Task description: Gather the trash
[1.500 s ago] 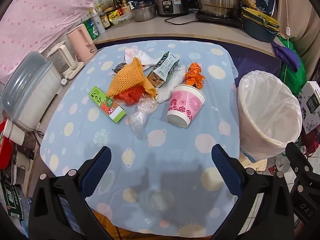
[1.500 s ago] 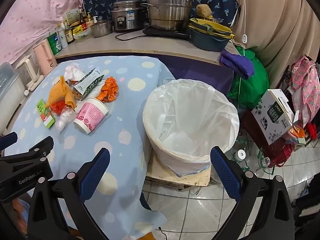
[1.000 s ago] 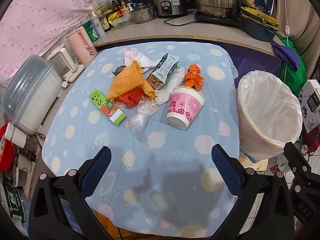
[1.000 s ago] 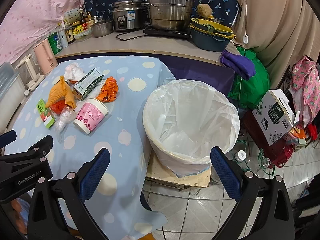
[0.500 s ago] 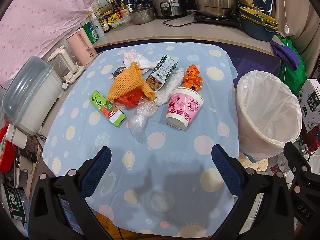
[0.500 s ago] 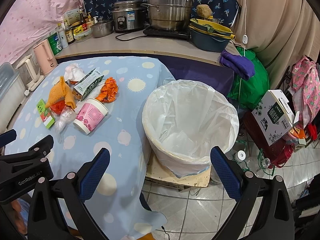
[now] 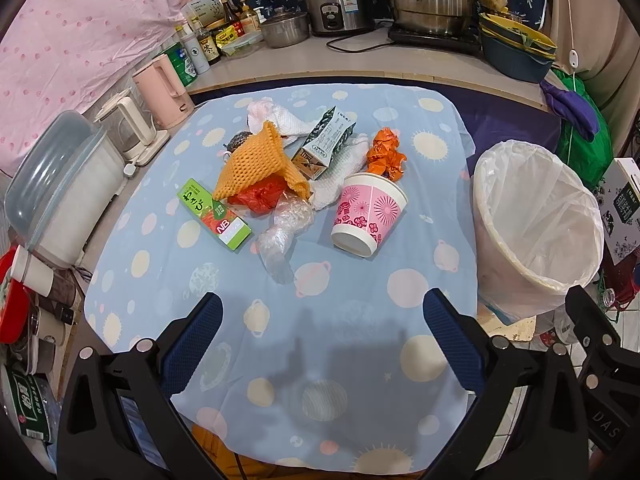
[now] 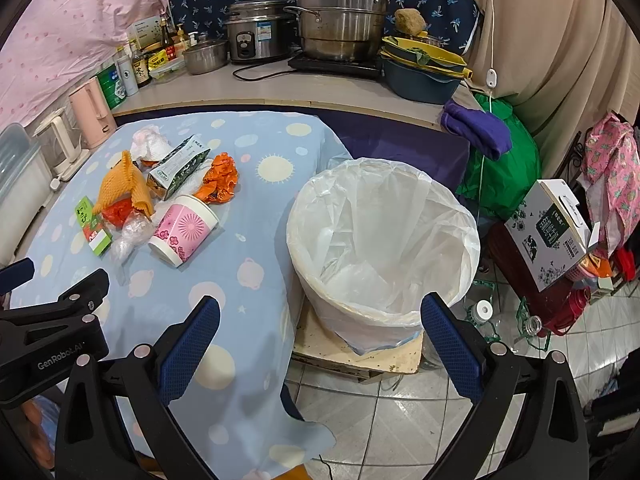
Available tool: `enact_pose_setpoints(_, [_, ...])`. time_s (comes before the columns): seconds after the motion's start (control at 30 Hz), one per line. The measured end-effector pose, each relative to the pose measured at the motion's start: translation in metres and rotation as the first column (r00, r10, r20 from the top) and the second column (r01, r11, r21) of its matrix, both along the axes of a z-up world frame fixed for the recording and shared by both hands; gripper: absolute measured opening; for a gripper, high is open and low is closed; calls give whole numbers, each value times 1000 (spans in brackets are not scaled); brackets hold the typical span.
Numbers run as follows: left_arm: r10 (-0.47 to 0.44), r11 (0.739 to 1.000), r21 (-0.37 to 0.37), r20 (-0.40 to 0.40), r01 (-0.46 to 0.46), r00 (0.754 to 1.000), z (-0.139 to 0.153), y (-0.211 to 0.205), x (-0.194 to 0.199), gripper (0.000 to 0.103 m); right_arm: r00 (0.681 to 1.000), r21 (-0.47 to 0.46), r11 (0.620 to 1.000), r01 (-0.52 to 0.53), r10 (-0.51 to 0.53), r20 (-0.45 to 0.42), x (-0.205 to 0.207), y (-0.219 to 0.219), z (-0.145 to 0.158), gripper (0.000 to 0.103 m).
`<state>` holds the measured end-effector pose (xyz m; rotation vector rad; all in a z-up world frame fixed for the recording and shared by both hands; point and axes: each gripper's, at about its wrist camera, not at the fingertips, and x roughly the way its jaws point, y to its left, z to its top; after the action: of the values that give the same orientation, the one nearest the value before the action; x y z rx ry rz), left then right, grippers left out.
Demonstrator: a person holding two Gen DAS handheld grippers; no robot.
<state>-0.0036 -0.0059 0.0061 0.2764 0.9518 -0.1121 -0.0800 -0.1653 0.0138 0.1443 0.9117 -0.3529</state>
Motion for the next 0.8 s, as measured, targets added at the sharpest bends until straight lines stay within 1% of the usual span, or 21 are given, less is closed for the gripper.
enact_pose_setpoints(0.8, [1,1000,0,1,-1,1000,0,1,0,96,1000,-1,1000,-5,5,5,-3,3,1,96])
